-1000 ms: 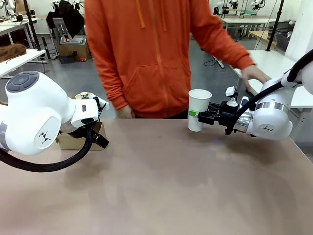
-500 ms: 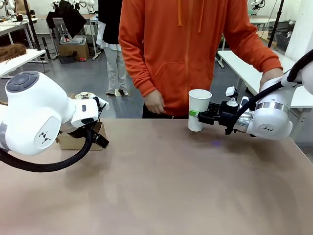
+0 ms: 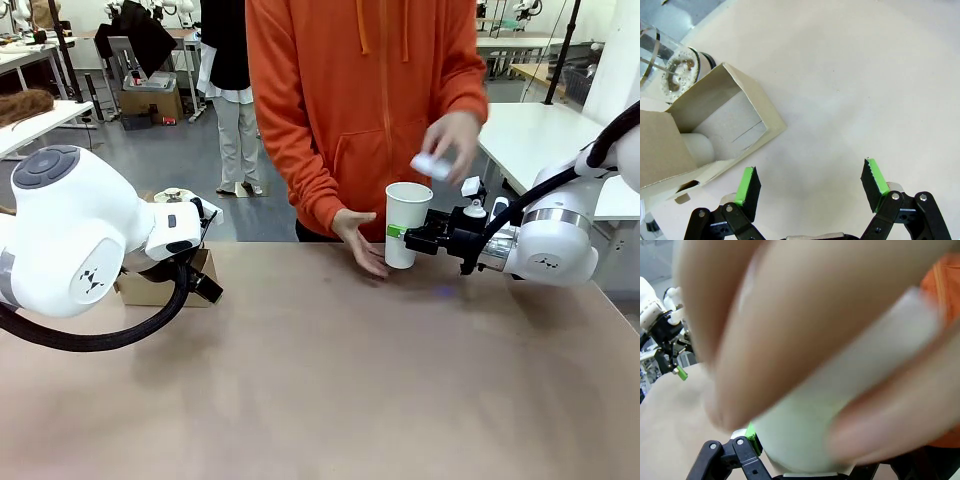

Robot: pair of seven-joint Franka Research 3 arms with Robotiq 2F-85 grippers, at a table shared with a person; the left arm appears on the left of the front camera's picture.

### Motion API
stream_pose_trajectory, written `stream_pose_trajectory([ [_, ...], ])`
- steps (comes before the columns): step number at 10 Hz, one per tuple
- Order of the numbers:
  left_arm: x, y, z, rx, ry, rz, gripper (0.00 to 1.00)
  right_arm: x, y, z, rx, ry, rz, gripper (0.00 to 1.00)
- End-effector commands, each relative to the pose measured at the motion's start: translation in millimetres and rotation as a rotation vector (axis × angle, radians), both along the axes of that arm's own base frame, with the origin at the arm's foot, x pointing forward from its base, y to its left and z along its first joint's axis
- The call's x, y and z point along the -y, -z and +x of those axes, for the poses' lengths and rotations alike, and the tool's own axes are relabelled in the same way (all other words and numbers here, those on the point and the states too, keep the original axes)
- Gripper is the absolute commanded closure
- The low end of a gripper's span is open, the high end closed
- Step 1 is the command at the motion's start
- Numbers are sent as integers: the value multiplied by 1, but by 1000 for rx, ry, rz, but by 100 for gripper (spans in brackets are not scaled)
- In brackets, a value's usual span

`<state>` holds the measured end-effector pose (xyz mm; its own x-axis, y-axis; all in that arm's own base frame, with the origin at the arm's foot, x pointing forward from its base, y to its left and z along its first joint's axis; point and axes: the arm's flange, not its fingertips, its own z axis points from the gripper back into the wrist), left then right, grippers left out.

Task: Pour a drink into a cup and package it in a carrier.
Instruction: When a person places the Paper Cup Lid on the 600 ml Paper Cup , lift the 600 ml Paper Cup.

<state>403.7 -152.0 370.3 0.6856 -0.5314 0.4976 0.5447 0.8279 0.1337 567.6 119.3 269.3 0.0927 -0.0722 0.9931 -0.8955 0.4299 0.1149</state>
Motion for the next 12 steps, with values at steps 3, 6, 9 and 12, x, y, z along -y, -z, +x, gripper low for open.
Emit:
stream_pose_trajectory([
  [3, 0, 0, 0, 0, 0, -2, 0, -1, -2, 0, 8, 5, -5, 15],
  [6, 0, 0, 0, 0, 0, -2, 0, -1, -2, 0, 8, 5, -5, 15],
  [9, 0, 0, 0, 0, 0, -2, 0, -1, -2, 0, 8, 5, -5, 15],
  [12, 0, 0, 0, 0, 0, -2, 0, -1, -2, 0, 8, 5, -5, 15],
])
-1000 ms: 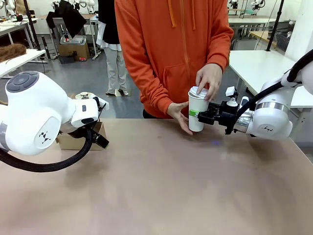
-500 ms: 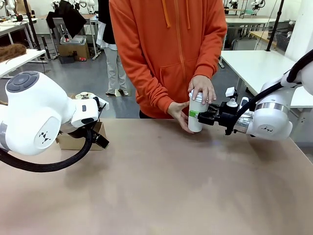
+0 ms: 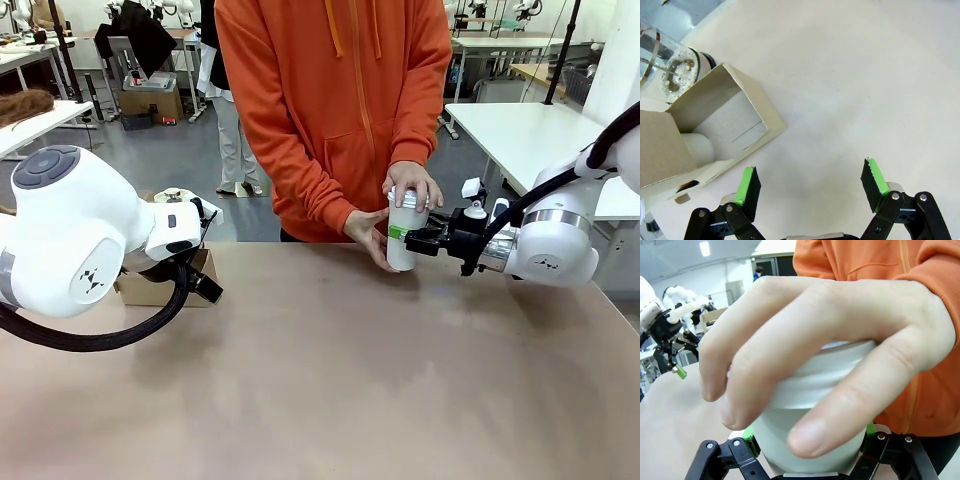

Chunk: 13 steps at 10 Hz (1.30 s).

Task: Pour a drink into a cup and package it in a carrier.
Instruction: When a person places the Paper Cup Lid on the 600 ml Paper Cup , lift the 600 ml Paper Cup.

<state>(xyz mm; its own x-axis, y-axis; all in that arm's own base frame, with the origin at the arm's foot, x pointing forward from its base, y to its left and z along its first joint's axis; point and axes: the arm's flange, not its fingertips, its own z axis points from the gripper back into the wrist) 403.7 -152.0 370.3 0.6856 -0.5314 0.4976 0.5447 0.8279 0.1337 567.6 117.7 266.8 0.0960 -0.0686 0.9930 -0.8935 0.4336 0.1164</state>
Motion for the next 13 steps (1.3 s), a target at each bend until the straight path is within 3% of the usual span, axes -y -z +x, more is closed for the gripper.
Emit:
stream_pose_trajectory([
  [1, 0, 0, 0, 0, 0, -2, 0, -3, -4, 0, 11, 1, -1, 15],
  [13, 0, 0, 0, 0, 0, -2, 0, -3, -4, 0, 11, 1, -1, 15],
])
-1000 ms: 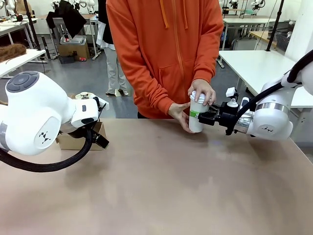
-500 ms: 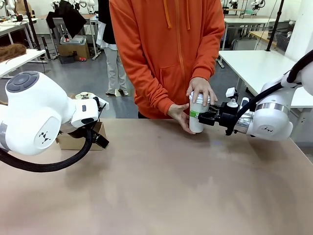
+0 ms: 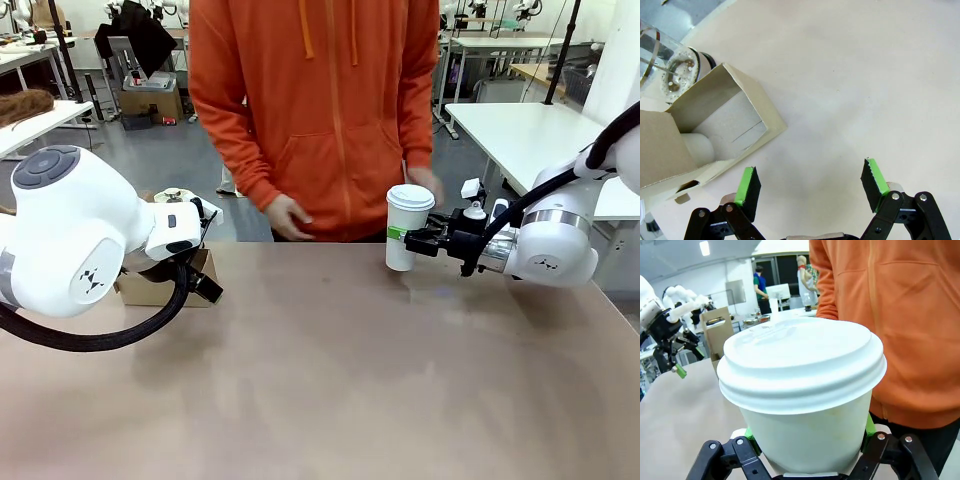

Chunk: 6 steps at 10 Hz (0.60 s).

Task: Pour a drink into a cup and package it in a carrier.
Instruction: When a person places the Paper Cup Lid on the 600 ml Paper Cup , lift the 600 ml Paper Cup.

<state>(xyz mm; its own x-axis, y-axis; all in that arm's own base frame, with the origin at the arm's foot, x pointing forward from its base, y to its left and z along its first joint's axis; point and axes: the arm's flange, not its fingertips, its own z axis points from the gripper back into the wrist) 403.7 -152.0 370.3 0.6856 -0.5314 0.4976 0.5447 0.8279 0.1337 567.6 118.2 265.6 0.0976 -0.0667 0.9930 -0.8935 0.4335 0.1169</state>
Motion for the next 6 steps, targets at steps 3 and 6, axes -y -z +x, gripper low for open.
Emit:
stream_pose_trajectory([
  [3, 0, 0, 0, 0, 0, -2, 0, -3, -6, 0, 13, 2, 1, 15],
  [6, 0, 0, 0, 0, 0, -2, 0, 0, 0, 0, 0, 0, 0, 15],
])
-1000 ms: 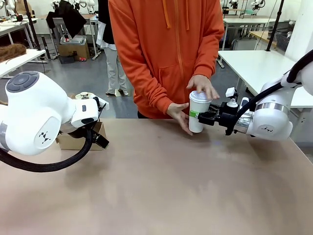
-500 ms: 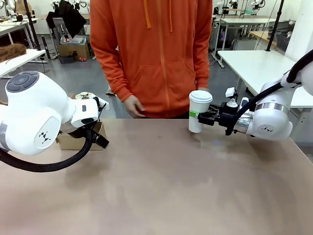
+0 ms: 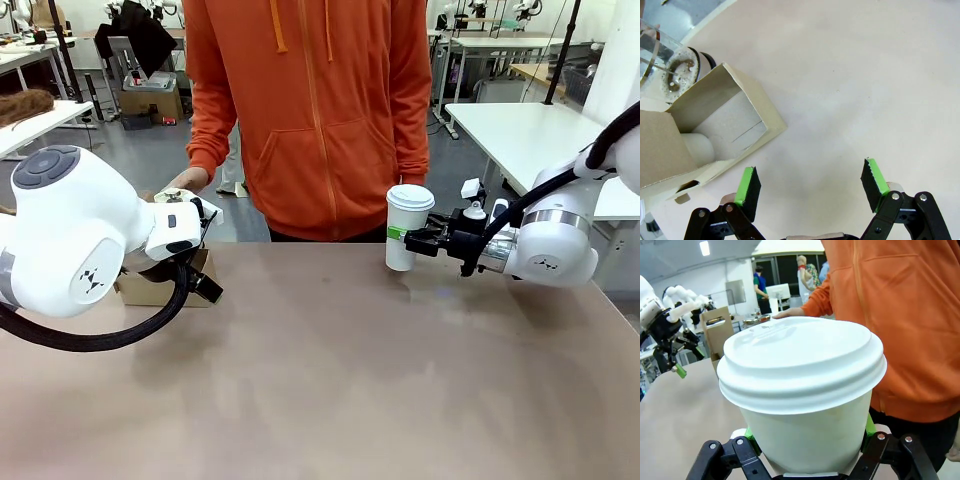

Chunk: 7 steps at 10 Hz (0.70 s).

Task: Pour a drink into a cup and package it in a carrier.
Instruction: When a person places the Paper Cup Lid on the 600 ml Paper Cup , lift the 600 ml Paper Cup.

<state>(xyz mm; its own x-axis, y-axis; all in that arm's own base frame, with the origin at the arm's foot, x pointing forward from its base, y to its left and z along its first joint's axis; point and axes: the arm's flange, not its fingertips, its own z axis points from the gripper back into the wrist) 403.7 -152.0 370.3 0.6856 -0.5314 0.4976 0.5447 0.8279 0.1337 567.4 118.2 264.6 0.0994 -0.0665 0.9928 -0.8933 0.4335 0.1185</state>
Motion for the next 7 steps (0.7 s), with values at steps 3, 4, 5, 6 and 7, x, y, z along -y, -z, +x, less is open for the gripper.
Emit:
stream_pose_trajectory([
  [3, 0, 0, 0, 0, 0, -2, 0, 13, -62, -16, 17, -36, 21, 15],
  [4, 0, 0, 0, 0, 0, -2, 0, 16, -84, -22, 11, -59, 27, 15],
  [5, 0, 0, 0, 0, 0, -2, 0, 17, -104, -32, 2, -82, 30, 15],
  [6, 0, 0, 0, 0, 0, -2, 0, 17, -126, -50, -9, -109, 21, 15],
  [7, 0, 0, 0, 0, 0, -2, 0, 16, -150, -69, -6, -128, 13, 15],
])
